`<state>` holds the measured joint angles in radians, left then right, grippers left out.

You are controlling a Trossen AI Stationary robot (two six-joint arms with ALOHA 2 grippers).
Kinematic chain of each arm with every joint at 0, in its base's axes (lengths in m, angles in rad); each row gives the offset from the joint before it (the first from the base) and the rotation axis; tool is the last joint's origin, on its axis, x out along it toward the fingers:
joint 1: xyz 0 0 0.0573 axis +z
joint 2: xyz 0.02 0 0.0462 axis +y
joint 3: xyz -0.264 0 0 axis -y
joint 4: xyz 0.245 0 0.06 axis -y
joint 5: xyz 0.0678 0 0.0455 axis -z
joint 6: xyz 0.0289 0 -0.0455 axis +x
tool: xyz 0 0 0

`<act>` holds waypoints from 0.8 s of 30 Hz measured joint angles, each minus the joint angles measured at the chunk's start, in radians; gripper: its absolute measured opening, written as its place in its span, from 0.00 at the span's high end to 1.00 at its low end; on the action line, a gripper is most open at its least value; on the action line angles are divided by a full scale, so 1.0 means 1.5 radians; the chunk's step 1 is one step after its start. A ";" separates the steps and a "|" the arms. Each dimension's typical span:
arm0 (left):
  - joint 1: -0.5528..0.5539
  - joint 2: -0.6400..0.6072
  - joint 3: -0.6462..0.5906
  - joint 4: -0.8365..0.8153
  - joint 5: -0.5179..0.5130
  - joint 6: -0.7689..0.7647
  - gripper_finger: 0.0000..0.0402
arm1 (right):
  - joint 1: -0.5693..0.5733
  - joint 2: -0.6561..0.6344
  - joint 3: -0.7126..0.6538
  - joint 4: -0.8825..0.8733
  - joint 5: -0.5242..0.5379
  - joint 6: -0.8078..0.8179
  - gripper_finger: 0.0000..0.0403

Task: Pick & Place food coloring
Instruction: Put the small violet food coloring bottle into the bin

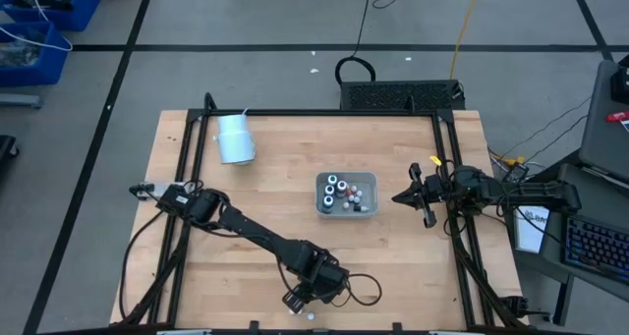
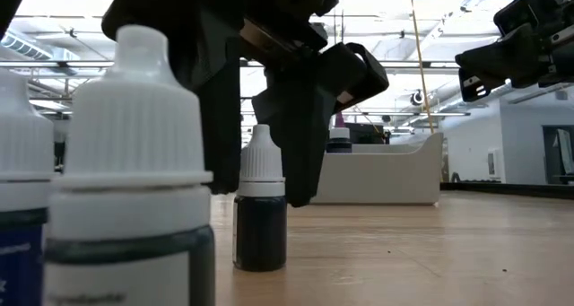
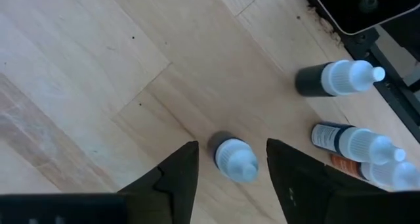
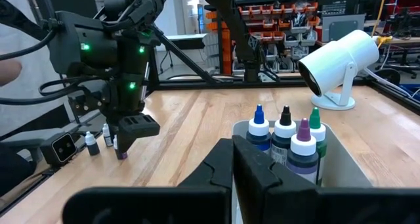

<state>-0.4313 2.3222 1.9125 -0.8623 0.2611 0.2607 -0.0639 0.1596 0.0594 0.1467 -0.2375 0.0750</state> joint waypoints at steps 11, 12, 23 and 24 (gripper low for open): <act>0.000 0.000 0.000 0.002 -0.008 0.003 0.80 | 0.000 0.000 0.000 0.000 0.000 0.000 1.00; 0.000 -0.001 0.000 0.003 -0.011 0.007 0.82 | 0.000 0.000 0.000 0.000 0.000 0.000 1.00; -0.012 -0.016 0.030 -0.029 -0.072 0.034 0.80 | 0.000 0.000 0.000 0.000 0.000 0.001 1.00; -0.013 -0.028 0.034 -0.039 -0.078 0.036 0.81 | 0.000 0.000 0.000 0.000 0.000 0.003 1.00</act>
<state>-0.4501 2.2805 1.9628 -0.9210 0.1448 0.3154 -0.0638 0.1596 0.0594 0.1463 -0.2379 0.0792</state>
